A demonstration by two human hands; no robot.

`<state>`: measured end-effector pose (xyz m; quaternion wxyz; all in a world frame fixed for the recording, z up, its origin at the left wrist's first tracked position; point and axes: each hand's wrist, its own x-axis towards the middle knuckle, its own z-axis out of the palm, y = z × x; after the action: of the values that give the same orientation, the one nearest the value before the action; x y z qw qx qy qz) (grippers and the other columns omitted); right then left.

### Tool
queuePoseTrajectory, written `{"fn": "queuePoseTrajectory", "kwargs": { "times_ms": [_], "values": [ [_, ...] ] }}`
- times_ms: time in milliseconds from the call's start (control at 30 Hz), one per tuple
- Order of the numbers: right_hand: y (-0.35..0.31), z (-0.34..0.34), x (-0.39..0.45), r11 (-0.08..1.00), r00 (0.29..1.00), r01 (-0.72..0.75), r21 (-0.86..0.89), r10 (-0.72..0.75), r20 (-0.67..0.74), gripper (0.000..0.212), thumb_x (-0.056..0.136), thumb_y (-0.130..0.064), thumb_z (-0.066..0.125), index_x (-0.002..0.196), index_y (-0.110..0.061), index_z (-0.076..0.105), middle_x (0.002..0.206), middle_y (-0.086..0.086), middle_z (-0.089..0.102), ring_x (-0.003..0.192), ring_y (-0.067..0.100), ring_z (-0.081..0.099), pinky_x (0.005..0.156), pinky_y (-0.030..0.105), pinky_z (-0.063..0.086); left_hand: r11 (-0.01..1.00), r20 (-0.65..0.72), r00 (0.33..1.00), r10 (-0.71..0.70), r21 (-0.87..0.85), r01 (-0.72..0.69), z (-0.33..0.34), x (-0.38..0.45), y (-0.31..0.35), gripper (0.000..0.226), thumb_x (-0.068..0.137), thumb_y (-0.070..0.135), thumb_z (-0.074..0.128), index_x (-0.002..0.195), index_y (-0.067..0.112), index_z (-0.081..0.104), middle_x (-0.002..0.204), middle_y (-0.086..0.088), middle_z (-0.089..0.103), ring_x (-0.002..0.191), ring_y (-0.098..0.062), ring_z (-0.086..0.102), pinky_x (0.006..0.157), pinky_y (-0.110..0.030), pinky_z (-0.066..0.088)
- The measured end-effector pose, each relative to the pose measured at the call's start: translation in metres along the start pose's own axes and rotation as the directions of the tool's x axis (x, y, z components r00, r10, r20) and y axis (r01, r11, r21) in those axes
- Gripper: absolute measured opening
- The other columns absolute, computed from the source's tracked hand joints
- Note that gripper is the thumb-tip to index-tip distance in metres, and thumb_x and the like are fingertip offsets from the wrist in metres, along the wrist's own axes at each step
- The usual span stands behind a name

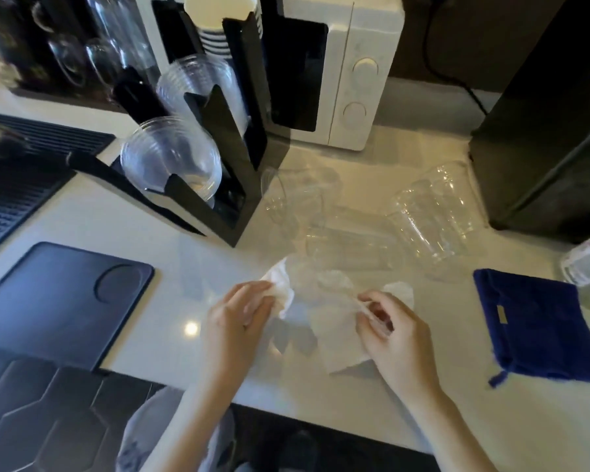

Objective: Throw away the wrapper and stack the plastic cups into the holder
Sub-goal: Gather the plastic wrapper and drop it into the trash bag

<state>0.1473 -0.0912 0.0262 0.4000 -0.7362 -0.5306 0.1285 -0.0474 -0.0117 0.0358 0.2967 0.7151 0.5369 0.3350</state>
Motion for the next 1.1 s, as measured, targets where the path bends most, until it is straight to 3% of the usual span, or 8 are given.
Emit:
{"fn": "queuePoseTrajectory", "kwargs": {
  "times_ms": [133,333,567,667,833,933,1033,1100],
  "values": [
    [-0.048,0.01,-0.004,0.964,0.996,-0.056,0.259,0.034,0.087,0.011,0.074,-0.017,0.066,0.084,-0.021,0.068,0.074,-0.007,0.07,0.074,0.007,0.063,0.062,0.013,0.046,0.959,-0.1,0.974,-0.204,-0.222,0.179,-0.035,-0.017,-0.001,0.019,0.082,0.024,0.062,0.087,0.042,0.062,0.082,0.014,0.07,0.073,0.001,0.063,0.07,-0.015,0.048],
    [-0.123,0.048,-0.033,0.851,0.904,-0.213,0.48,-0.015,0.427,0.013,0.077,-0.01,0.069,0.076,-0.022,0.07,0.077,-0.002,0.072,0.068,0.011,0.066,0.06,0.019,0.052,0.894,-0.28,0.891,-0.358,-0.378,0.241,-0.105,-0.073,-0.038,0.025,0.077,0.012,0.068,0.086,0.035,0.067,0.076,0.035,0.068,0.071,0.01,0.062,0.061,-0.007,0.047],
    [-0.15,0.143,-0.104,0.903,0.663,-0.297,0.311,-0.039,0.747,0.007,0.079,-0.017,0.067,0.079,-0.023,0.069,0.08,-0.004,0.074,0.077,0.01,0.069,0.07,0.027,0.058,0.755,-0.292,0.723,-0.626,-0.459,0.469,-0.142,-0.16,-0.132,0.025,0.076,0.005,0.066,0.088,0.026,0.071,0.083,0.003,0.074,0.078,-0.013,0.066,0.069,-0.032,0.053],
    [-0.135,0.2,-0.128,0.922,0.603,-0.337,0.189,0.057,0.796,0.005,0.079,-0.014,0.066,0.078,-0.018,0.069,0.076,0.002,0.072,0.076,0.015,0.068,0.069,0.029,0.056,0.658,-0.281,0.603,-0.747,-0.441,0.61,-0.132,-0.188,-0.19,0.025,0.078,0.007,0.063,0.078,0.032,0.069,0.083,0.005,0.073,0.072,-0.005,0.063,0.067,-0.023,0.049],
    [-0.073,0.317,-0.161,0.934,0.537,-0.358,-0.017,0.221,0.814,0.004,0.081,-0.013,0.063,0.08,-0.01,0.066,0.082,0.009,0.07,0.083,0.027,0.064,0.071,0.033,0.05,0.453,-0.205,0.404,-0.892,-0.416,0.789,-0.09,-0.212,-0.291,0.018,0.082,0.013,0.059,0.095,0.012,0.072,0.086,-0.002,0.067,0.089,-0.023,0.061,0.075,-0.025,0.038],
    [-0.026,0.39,-0.179,0.939,0.514,-0.315,-0.138,0.291,0.807,0.003,0.082,-0.014,0.061,0.082,-0.011,0.062,0.084,0.009,0.067,0.085,0.029,0.063,0.07,0.034,0.048,0.376,-0.135,0.353,-0.926,-0.433,0.819,-0.059,-0.223,-0.349,0.025,0.082,0.022,0.057,0.101,0.012,0.071,0.091,-0.007,0.067,0.091,-0.021,0.058,0.076,-0.026,0.038],
    [0.026,0.464,-0.195,0.958,0.524,-0.211,-0.196,0.28,0.805,0.003,0.082,-0.014,0.06,0.081,-0.011,0.061,0.085,0.011,0.065,0.084,0.03,0.06,0.061,0.03,0.042,0.334,-0.061,0.344,-0.937,-0.45,0.828,-0.017,-0.236,-0.417,0.022,0.066,0.039,0.045,0.077,0.029,0.061,0.076,0.001,0.05,0.075,-0.015,0.042,0.061,-0.023,0.035],
    [0.063,0.513,-0.206,0.967,0.533,-0.094,-0.239,0.251,0.808,0.012,0.083,-0.013,0.057,0.089,-0.005,0.063,0.092,0.013,0.061,0.089,0.032,0.058,0.066,0.029,0.038,0.298,-0.033,0.316,-0.948,-0.443,0.846,0.014,-0.244,-0.465,0.019,0.065,0.035,0.044,0.062,0.017,0.052,0.069,0.0,0.044,0.07,-0.013,0.037,0.056,-0.025,0.031]
  ]
}}
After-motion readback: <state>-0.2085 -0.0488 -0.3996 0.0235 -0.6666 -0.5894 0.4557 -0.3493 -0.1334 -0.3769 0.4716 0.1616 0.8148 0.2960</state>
